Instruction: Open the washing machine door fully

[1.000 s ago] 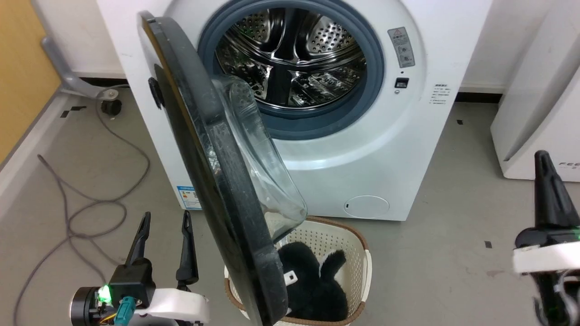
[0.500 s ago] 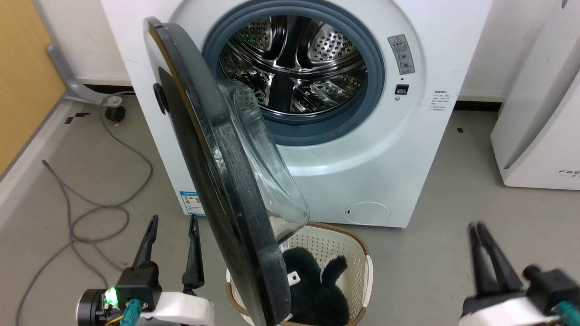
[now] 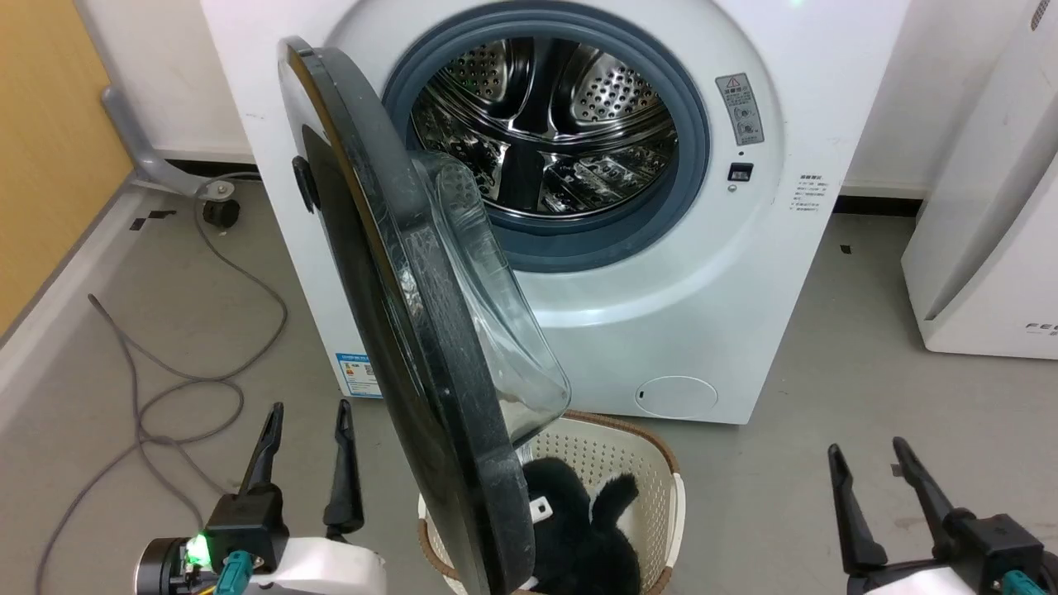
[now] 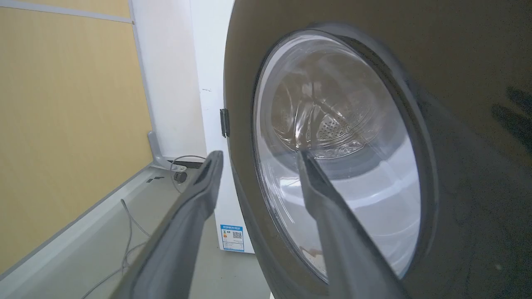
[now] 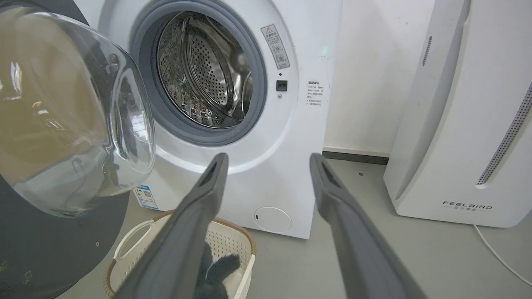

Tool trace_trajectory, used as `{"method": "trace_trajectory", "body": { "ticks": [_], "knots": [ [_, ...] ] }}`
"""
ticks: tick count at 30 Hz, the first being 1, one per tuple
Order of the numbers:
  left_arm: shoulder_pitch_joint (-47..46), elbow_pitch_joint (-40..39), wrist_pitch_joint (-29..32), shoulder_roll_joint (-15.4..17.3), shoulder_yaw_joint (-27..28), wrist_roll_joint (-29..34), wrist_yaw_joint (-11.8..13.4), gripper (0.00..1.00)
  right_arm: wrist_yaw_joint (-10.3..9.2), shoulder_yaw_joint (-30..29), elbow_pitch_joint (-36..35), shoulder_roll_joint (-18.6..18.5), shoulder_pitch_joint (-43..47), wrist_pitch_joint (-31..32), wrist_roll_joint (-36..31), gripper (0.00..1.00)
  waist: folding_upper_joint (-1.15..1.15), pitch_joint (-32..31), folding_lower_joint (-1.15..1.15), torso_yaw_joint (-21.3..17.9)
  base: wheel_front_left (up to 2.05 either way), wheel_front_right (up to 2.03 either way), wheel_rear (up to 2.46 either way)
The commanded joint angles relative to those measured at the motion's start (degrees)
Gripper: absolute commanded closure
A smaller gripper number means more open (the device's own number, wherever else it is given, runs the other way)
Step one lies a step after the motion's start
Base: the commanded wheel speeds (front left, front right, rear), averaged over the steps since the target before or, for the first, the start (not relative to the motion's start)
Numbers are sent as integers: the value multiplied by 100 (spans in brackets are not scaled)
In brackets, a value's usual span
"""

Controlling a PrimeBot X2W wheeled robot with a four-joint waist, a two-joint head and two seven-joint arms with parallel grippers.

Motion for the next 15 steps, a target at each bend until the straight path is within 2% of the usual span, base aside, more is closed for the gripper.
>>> {"method": "trace_trajectory", "body": {
  "ticks": [1,2,7,15],
  "knots": [
    [74,-1,-32,8,26,-28,22,87,3,-24,-37,31,99,-26,10,0,0,1,0,0,0,0,0],
    [69,-11,-32,8,35,-41,20,100,3,-31,-56,32,97,-26,19,0,0,2,0,-2,0,0,0],
    [-90,-156,-32,12,187,-2,-43,100,3,-59,-202,32,86,-26,17,0,0,8,0,7,0,0,0],
    [-563,-1036,-32,40,284,177,-142,100,3,-153,-517,33,98,-26,78,0,0,14,0,14,0,0,0]
  ]
}}
